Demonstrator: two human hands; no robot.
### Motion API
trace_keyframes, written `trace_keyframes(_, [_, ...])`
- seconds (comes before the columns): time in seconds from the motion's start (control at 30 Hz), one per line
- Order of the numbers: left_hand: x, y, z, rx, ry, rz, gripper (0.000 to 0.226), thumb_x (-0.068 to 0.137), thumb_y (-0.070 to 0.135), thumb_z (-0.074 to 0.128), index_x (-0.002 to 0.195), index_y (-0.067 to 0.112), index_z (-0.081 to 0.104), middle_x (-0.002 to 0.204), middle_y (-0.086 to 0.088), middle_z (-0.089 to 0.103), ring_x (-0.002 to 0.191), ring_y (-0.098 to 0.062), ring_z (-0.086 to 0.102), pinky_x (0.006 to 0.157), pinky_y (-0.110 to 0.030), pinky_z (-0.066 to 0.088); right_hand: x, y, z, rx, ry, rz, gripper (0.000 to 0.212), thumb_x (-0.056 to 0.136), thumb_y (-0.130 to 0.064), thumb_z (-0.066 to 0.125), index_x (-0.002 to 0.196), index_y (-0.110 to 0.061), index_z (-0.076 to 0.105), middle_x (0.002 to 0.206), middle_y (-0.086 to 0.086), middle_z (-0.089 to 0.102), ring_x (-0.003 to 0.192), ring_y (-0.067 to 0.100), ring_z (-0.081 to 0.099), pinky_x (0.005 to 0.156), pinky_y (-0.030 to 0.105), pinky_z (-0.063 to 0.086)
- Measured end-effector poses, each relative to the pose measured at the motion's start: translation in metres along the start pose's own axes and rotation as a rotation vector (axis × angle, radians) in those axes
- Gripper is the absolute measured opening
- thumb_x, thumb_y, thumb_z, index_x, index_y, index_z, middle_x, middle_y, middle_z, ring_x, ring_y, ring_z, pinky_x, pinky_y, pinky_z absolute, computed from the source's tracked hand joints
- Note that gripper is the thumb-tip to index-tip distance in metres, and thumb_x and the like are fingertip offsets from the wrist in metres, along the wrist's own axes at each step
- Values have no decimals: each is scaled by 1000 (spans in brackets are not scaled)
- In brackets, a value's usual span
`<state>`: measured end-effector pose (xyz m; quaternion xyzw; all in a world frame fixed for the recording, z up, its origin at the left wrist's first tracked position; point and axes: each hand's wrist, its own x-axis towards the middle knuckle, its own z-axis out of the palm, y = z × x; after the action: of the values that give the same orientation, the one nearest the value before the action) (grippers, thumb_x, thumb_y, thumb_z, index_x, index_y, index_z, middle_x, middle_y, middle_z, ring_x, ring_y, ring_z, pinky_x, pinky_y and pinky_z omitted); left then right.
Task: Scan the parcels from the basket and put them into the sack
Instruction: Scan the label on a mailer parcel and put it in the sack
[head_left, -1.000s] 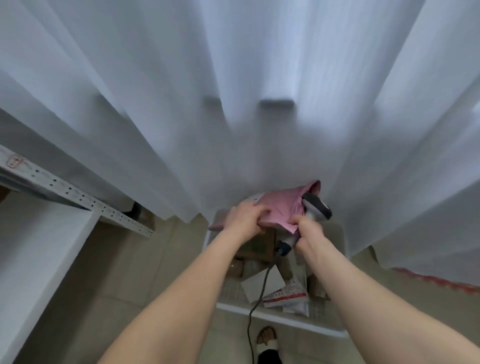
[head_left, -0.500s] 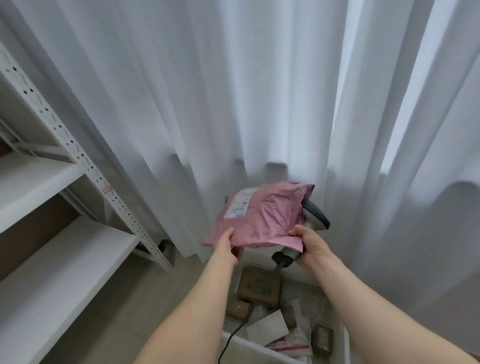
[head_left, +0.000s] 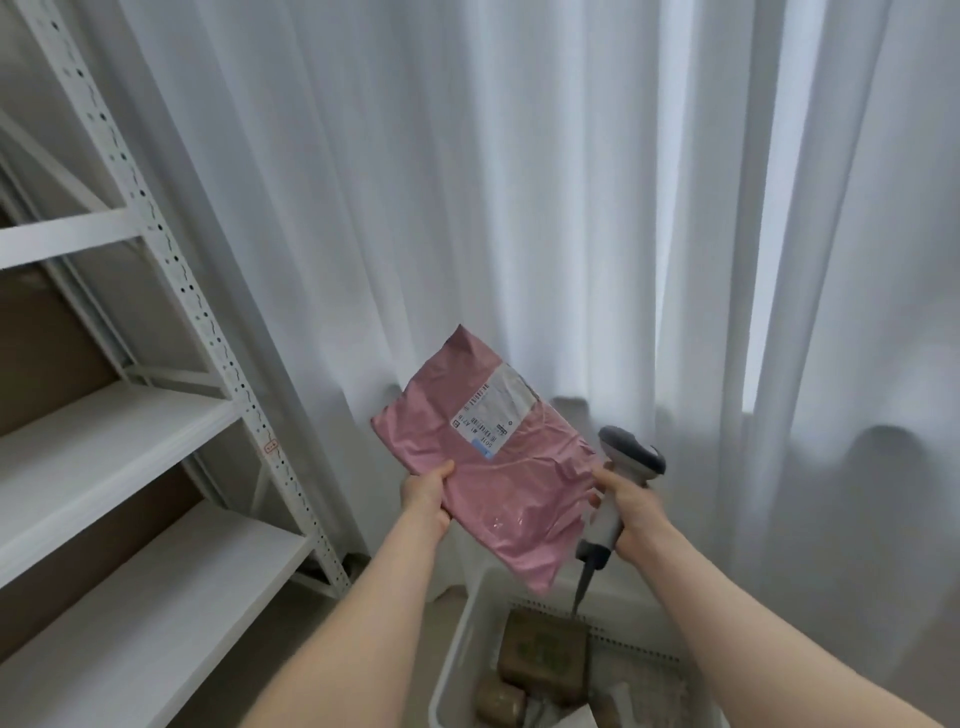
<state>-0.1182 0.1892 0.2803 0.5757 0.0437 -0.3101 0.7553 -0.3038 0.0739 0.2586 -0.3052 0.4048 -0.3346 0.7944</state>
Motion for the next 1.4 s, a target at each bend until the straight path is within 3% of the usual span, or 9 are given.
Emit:
trace_keyframes(0.3, [9, 39, -30, 181, 6, 161, 24, 87, 11, 68, 109, 3, 60, 100, -14, 65, 83, -27, 64, 77, -38, 53, -43, 16, 67, -341, -146, -116, 8, 82, 5, 62, 80, -3, 63, 59, 8, 55, 46, 15, 47, 48, 27, 41])
trace_keyframes(0.5, [25, 64, -58, 350, 29, 205, 36, 86, 19, 70, 115, 1, 60, 109, -16, 66, 96, -32, 65, 90, -46, 53, -54, 27, 77, -591, -184, -128, 2, 80, 0, 65, 81, 1, 63, 57, 10, 60, 45, 17, 46, 46, 26, 40])
trace_keyframes(0.67, [34, 79, -77, 377, 19, 210, 27, 88, 22, 67, 109, 6, 61, 97, -10, 65, 87, -28, 64, 84, -39, 54, -53, 32, 86, -399, -27, -177, 10, 80, 0, 69, 86, -1, 62, 68, 11, 62, 52, 18, 54, 52, 29, 48])
trace_keyframes(0.9, [29, 117, -87, 1047, -248, 534, 27, 84, 26, 69, 109, 17, 65, 104, -7, 69, 89, -24, 65, 86, -33, 52, -55, 22, 94, -43, 51, -138, 19, 82, -2, 73, 85, -12, 57, 76, 5, 60, 58, 16, 59, 43, 19, 48])
trace_keyframes(0.97, [22, 125, -80, 1227, -373, 541, 21, 83, 22, 71, 104, 20, 67, 102, -6, 70, 84, -18, 65, 77, -25, 49, -58, 21, 100, -95, 2, -166, 21, 78, 1, 74, 87, -10, 59, 70, 7, 61, 55, 16, 58, 47, 24, 50])
trace_keyframes(1.07, [8, 126, -61, 1417, -580, 489, 28, 84, 15, 70, 112, 10, 66, 110, -11, 69, 99, -26, 66, 86, -30, 51, -63, 21, 109, -224, -108, -193, 19, 78, 0, 75, 89, -6, 61, 66, 7, 62, 48, 13, 57, 50, 26, 51])
trace_keyframes(1.23, [-13, 120, -33, 1479, -661, 509, 24, 83, 16, 71, 106, 11, 66, 108, -12, 69, 92, -22, 64, 87, -33, 51, -63, 27, 110, -358, -71, -102, 15, 80, 4, 72, 76, -3, 59, 55, 9, 54, 39, 13, 50, 41, 23, 43])
trace_keyframes(1.3, [-14, 117, -28, 1521, -577, 609, 27, 80, 25, 74, 105, 18, 67, 108, -6, 70, 96, -19, 63, 89, -33, 49, -62, 30, 106, -322, -10, -93, 16, 81, 7, 68, 74, -4, 57, 53, 8, 50, 37, 14, 45, 41, 23, 40])
trace_keyframes(1.4, [-9, 112, -38, 1488, -45, 875, 66, 71, 49, 74, 130, 31, 49, 129, -1, 55, 122, -23, 48, 101, -44, 38, -59, 28, 102, -151, 51, -51, 17, 84, 5, 63, 73, -6, 56, 51, 5, 47, 39, 14, 44, 44, 25, 39])
